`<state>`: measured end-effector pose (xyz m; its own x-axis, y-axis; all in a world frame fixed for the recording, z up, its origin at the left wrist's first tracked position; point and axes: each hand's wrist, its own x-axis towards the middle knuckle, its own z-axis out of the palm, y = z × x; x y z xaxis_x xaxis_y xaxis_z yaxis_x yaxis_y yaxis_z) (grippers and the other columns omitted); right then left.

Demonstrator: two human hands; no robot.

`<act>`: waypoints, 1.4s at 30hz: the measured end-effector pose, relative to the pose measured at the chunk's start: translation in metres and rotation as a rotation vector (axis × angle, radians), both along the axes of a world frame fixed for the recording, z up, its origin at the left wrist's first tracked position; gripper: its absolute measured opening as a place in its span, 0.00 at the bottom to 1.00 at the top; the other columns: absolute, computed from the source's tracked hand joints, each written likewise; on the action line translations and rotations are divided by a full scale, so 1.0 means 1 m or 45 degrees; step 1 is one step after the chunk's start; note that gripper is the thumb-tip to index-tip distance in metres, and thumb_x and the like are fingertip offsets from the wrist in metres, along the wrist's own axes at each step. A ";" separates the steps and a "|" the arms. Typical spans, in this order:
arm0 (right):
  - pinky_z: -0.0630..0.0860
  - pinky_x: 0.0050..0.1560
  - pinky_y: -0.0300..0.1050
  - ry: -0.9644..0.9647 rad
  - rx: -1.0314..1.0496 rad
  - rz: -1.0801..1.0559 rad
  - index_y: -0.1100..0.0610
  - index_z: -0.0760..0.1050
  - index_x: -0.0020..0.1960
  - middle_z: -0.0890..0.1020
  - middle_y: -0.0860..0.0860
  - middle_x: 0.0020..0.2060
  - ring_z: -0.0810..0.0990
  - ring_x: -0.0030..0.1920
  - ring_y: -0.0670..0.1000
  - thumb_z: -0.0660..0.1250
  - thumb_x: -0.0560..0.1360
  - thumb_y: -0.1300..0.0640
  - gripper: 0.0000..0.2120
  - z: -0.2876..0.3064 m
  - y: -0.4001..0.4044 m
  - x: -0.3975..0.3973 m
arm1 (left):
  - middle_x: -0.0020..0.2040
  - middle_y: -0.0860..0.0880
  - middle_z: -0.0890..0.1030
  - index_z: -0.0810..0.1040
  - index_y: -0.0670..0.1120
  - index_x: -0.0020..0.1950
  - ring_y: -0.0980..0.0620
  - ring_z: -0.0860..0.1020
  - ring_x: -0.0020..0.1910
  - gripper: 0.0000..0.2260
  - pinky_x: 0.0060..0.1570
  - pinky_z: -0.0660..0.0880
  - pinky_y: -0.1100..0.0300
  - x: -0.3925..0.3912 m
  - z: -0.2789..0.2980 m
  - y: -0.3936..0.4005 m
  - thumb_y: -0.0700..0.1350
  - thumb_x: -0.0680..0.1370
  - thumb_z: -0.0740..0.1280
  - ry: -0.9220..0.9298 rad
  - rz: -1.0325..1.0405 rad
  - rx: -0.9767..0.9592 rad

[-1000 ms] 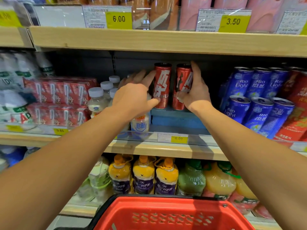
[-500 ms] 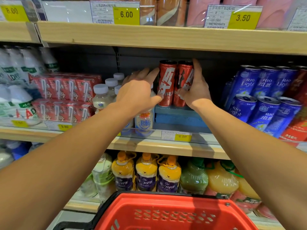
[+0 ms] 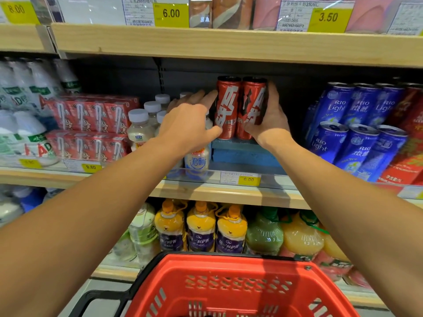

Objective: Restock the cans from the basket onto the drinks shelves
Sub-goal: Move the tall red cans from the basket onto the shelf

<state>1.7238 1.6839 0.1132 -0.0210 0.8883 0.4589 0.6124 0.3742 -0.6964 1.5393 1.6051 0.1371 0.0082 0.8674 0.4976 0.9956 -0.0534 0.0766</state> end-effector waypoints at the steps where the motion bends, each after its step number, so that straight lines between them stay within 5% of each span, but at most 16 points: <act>1: 0.67 0.65 0.49 0.012 0.004 0.004 0.43 0.46 0.78 0.69 0.52 0.71 0.71 0.69 0.55 0.74 0.70 0.52 0.48 -0.002 -0.004 0.001 | 0.54 0.44 0.81 0.71 0.46 0.70 0.42 0.77 0.53 0.31 0.49 0.76 0.50 0.001 0.000 -0.003 0.65 0.73 0.62 -0.010 0.008 0.015; 4: 0.68 0.62 0.42 0.027 0.050 0.011 0.46 0.48 0.78 0.70 0.52 0.69 0.72 0.66 0.52 0.76 0.68 0.52 0.48 -0.014 -0.021 0.010 | 0.55 0.40 0.78 0.70 0.44 0.67 0.38 0.75 0.56 0.28 0.52 0.72 0.46 0.007 -0.005 -0.019 0.60 0.75 0.65 -0.023 -0.055 0.040; 14: 0.71 0.65 0.53 -0.124 -0.053 0.107 0.50 0.56 0.77 0.69 0.51 0.69 0.72 0.66 0.51 0.75 0.70 0.52 0.42 -0.088 -0.126 0.049 | 0.75 0.45 0.67 0.64 0.48 0.77 0.45 0.64 0.74 0.33 0.73 0.58 0.49 0.030 -0.078 -0.085 0.58 0.74 0.64 -0.201 -0.324 0.079; 24: 0.62 0.67 0.42 -0.433 -0.344 0.242 0.56 0.60 0.76 0.69 0.54 0.71 0.68 0.70 0.53 0.74 0.71 0.51 0.38 -0.194 -0.239 0.085 | 0.74 0.43 0.68 0.66 0.47 0.76 0.43 0.65 0.74 0.34 0.74 0.59 0.49 0.042 -0.220 -0.170 0.58 0.72 0.65 -0.343 -0.399 -0.366; 28: 0.64 0.69 0.45 -0.518 -0.489 0.320 0.56 0.61 0.75 0.69 0.55 0.70 0.68 0.70 0.54 0.74 0.70 0.50 0.38 -0.230 -0.259 0.092 | 0.77 0.46 0.64 0.63 0.50 0.77 0.46 0.61 0.76 0.33 0.75 0.54 0.55 0.043 -0.266 -0.198 0.55 0.75 0.69 -0.327 -0.402 -0.538; 35: 0.66 0.70 0.50 -0.745 -0.718 0.435 0.53 0.58 0.76 0.66 0.55 0.73 0.66 0.72 0.56 0.73 0.71 0.48 0.40 -0.267 -0.265 0.094 | 0.79 0.52 0.59 0.56 0.55 0.79 0.50 0.57 0.77 0.35 0.75 0.57 0.51 0.034 -0.320 -0.213 0.56 0.76 0.68 -0.156 -0.411 -0.899; 42: 0.66 0.69 0.52 -0.769 -0.764 0.420 0.55 0.60 0.76 0.66 0.56 0.72 0.66 0.71 0.57 0.73 0.71 0.47 0.39 -0.291 -0.260 0.093 | 0.74 0.46 0.68 0.64 0.53 0.76 0.45 0.66 0.73 0.32 0.70 0.65 0.49 0.027 -0.361 -0.195 0.49 0.75 0.71 -0.097 -0.356 -0.988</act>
<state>1.8169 1.4236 -0.1782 -0.4028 0.8806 -0.2497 0.8622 0.2735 -0.4264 1.5665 1.4104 -0.2235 0.2650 0.9355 -0.2335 0.9440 -0.2024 0.2606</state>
